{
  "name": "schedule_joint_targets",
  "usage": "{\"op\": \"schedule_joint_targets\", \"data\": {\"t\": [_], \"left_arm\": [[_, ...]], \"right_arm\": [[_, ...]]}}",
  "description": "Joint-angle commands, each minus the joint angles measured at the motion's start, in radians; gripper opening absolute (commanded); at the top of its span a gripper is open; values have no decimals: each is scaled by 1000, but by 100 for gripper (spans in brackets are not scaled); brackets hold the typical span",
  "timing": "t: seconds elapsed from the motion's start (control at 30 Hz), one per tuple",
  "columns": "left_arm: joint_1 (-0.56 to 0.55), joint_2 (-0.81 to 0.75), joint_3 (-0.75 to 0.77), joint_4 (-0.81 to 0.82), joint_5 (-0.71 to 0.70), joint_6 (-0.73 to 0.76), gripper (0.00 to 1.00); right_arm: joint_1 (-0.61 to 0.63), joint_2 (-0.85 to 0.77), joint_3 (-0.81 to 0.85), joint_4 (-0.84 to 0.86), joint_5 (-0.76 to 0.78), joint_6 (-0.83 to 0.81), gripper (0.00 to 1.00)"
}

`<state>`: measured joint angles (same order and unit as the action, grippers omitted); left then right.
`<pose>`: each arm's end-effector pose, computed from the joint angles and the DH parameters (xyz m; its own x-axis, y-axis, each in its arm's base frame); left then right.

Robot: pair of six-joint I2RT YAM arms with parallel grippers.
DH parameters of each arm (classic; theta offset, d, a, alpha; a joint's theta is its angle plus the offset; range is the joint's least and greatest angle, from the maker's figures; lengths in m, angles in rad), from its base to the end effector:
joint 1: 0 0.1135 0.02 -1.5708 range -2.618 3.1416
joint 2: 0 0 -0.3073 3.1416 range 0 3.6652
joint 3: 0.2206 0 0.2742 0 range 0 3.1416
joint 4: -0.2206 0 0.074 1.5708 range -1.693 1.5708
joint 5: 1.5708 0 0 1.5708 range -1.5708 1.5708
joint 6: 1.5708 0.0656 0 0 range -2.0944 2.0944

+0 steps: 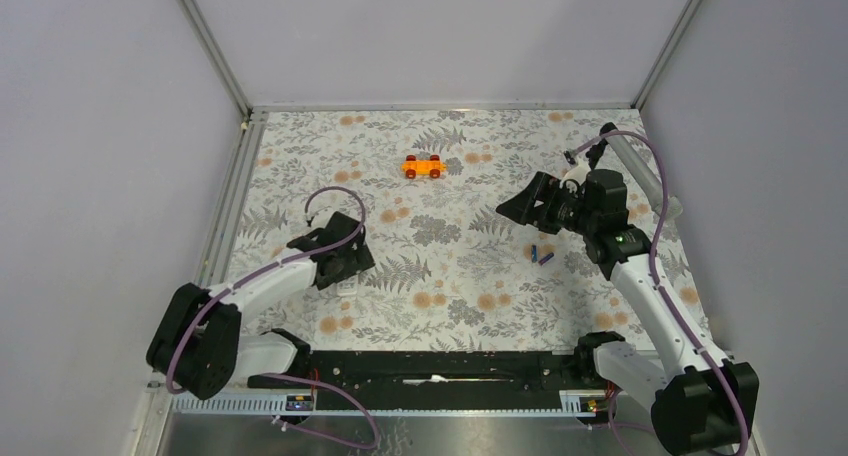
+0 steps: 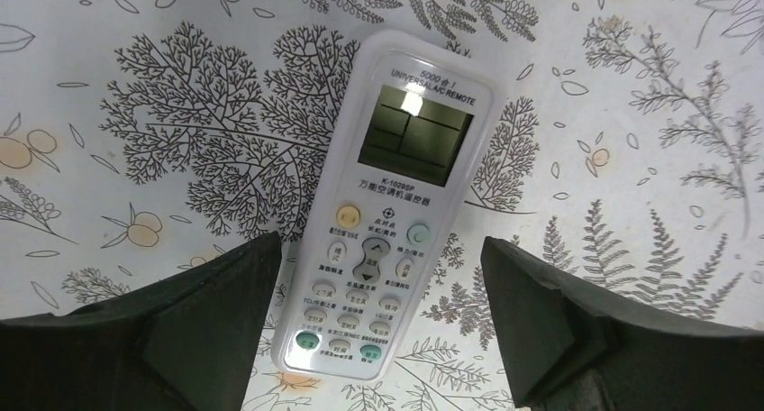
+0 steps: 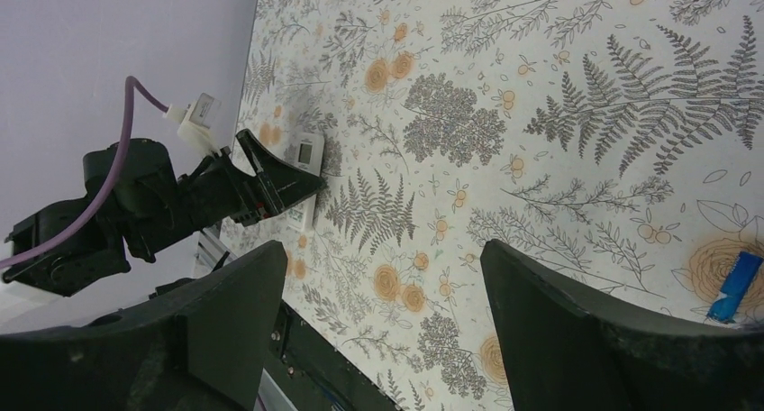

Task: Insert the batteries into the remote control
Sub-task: Pick up the remote control from the center of the board.

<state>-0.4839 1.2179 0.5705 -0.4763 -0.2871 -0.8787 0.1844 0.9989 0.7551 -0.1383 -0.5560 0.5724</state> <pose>0.2057 -0.0871 0.1649 -0.7695 -0.4298 -0.4725 -0.3989 0.9011 -0.1699 0.2376 0.0795 0.3172 -0.6532 0.3462 -0.6734 -0.3371 0.6634 0.6680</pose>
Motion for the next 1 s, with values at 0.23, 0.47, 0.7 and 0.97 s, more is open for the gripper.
{"op": "schedule_joint_targets", "data": {"t": [0.23, 0.47, 0.7, 0.97], "left_arm": [[-42, 95, 91, -39, -71, 81, 61], [-43, -28, 85, 180, 186, 256, 46], [-44, -64, 161, 397, 598, 227, 44], [-44, -90, 157, 721, 765, -77, 44]], "right_arm": [[8, -20, -34, 16, 19, -28, 87], [21, 4, -128, 210, -136, 56, 88], [247, 43, -205, 510, -122, 224, 94], [379, 37, -270, 847, -1, 437, 100]]}}
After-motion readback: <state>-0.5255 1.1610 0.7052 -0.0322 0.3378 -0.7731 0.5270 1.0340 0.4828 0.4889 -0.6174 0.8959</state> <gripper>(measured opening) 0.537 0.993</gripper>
